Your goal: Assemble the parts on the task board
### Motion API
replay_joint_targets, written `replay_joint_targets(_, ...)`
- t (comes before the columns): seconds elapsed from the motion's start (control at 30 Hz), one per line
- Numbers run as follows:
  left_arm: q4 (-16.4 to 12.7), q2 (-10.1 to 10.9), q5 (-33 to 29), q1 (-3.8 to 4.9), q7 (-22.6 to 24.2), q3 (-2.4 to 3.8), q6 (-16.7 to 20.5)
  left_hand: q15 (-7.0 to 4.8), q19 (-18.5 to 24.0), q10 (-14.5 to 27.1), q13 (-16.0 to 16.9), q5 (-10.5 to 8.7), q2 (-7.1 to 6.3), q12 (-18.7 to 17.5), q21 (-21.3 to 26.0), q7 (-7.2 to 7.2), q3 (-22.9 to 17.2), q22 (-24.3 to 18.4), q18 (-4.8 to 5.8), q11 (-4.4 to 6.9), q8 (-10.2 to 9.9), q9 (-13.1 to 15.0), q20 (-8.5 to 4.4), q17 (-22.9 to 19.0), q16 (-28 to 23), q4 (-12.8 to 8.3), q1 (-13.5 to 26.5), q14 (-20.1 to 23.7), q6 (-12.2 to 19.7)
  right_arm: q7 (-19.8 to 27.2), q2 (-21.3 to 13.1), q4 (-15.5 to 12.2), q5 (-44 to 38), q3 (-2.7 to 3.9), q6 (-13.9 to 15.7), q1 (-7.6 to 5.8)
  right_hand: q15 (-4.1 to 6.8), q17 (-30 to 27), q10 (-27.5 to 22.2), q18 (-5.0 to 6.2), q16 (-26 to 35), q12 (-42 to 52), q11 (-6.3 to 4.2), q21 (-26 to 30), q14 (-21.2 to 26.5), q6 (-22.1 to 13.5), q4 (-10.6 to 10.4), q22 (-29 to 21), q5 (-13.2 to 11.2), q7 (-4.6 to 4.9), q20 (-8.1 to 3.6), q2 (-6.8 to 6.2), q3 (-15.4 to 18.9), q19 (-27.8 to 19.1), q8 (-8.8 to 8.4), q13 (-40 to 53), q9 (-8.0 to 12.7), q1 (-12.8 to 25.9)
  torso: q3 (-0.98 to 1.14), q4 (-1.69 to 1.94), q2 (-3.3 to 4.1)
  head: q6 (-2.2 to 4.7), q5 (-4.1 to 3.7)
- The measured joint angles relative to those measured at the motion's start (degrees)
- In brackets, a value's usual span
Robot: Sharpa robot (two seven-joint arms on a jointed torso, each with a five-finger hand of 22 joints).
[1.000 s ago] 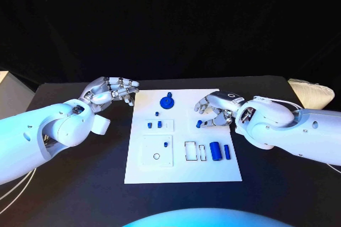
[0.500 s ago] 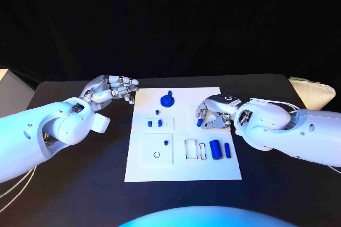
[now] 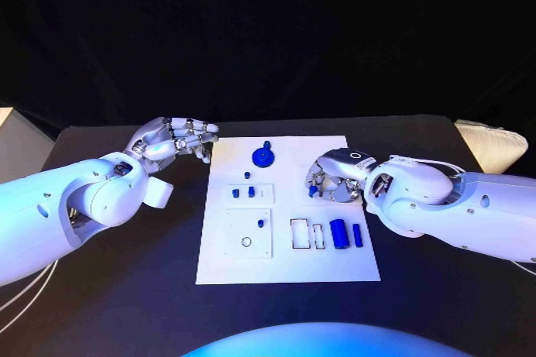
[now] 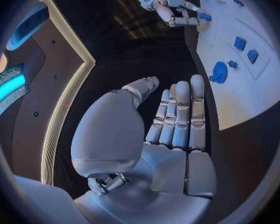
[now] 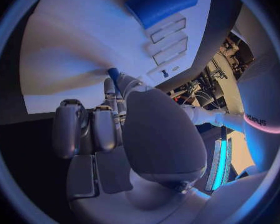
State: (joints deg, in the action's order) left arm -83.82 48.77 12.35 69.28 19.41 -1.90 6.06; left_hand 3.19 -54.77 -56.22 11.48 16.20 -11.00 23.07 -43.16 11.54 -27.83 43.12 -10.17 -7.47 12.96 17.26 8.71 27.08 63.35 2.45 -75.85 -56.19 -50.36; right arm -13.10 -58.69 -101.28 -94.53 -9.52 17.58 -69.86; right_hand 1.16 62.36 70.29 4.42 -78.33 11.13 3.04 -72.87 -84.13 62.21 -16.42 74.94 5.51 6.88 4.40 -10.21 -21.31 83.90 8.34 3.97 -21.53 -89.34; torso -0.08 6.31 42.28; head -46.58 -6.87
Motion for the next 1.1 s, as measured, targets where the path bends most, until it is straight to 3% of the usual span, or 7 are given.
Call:
replay_joint_targets(0.17,0.05,-0.01,0.00,-0.01,-0.04,0.00,0.00,0.00,0.00,0.00,0.00,0.00,0.23,0.00,0.00,0.00,0.00,-0.05,0.00,0.00,0.00,0.00,0.00,0.00,0.00,0.00,-0.23,0.00,0.00,-0.27,0.15,0.03,-0.02,-0.03,0.43,0.07,0.00,0.10,0.48,0.01,-0.22,-0.96,0.06,-0.07,0.00,0.09,0.01,0.00,0.00,0.03,0.00,-1.22,-1.87,0.00,0.00,0.17,-0.11,1.23,0.00,0.01,0.00,-0.14,-0.01)
replay_joint_targets(0.4,0.13,0.00,0.00,-0.03,-0.10,0.00,0.02,0.00,-0.14,0.00,0.00,0.00,0.23,0.21,0.00,0.00,0.00,-0.05,0.00,0.00,0.00,0.00,0.14,0.00,0.00,0.00,-0.23,0.00,0.00,-0.81,0.23,-0.16,0.36,-0.04,1.67,0.13,0.41,0.85,2.25,0.00,-0.79,-1.66,-0.39,-1.33,-0.01,1.28,1.05,-0.01,2.25,-0.35,-0.21,-1.47,-5.19,0.21,0.74,0.38,-0.49,2.12,-0.04,0.02,-0.03,-0.24,-0.06)
replay_joint_targets(0.67,0.18,0.06,0.00,-0.04,-0.18,0.00,0.02,0.00,-0.21,0.00,-0.05,0.00,0.23,0.21,0.00,0.00,0.00,-0.12,0.00,0.00,0.00,0.00,0.21,0.01,0.00,0.00,-0.23,0.00,0.00,-1.00,-0.37,-0.85,4.09,-0.07,3.60,0.21,0.81,1.37,4.81,-0.91,-1.05,-2.33,-0.74,-2.45,-0.01,1.95,4.30,-0.02,5.42,-0.61,-0.62,-1.28,-9.06,0.21,1.21,1.23,-0.53,2.27,-0.01,0.01,-0.05,-0.09,0.04)
replay_joint_targets(1.1,0.51,0.04,0.01,-0.14,-0.41,-0.01,0.02,0.00,-0.21,0.00,-0.04,0.00,0.47,0.21,0.21,0.00,0.00,-0.11,-0.01,0.00,0.00,0.00,0.21,-0.04,0.00,0.00,-0.47,0.00,0.00,-0.83,-2.47,-3.86,11.40,0.25,5.77,-1.54,0.79,1.37,5.05,-0.92,-1.24,-3.20,-0.50,-2.45,-0.02,1.96,6.25,-0.03,5.47,-0.65,-0.61,-0.74,-11.43,0.21,1.20,1.69,-0.53,3.93,0.02,-0.04,-0.10,-0.08,0.22)
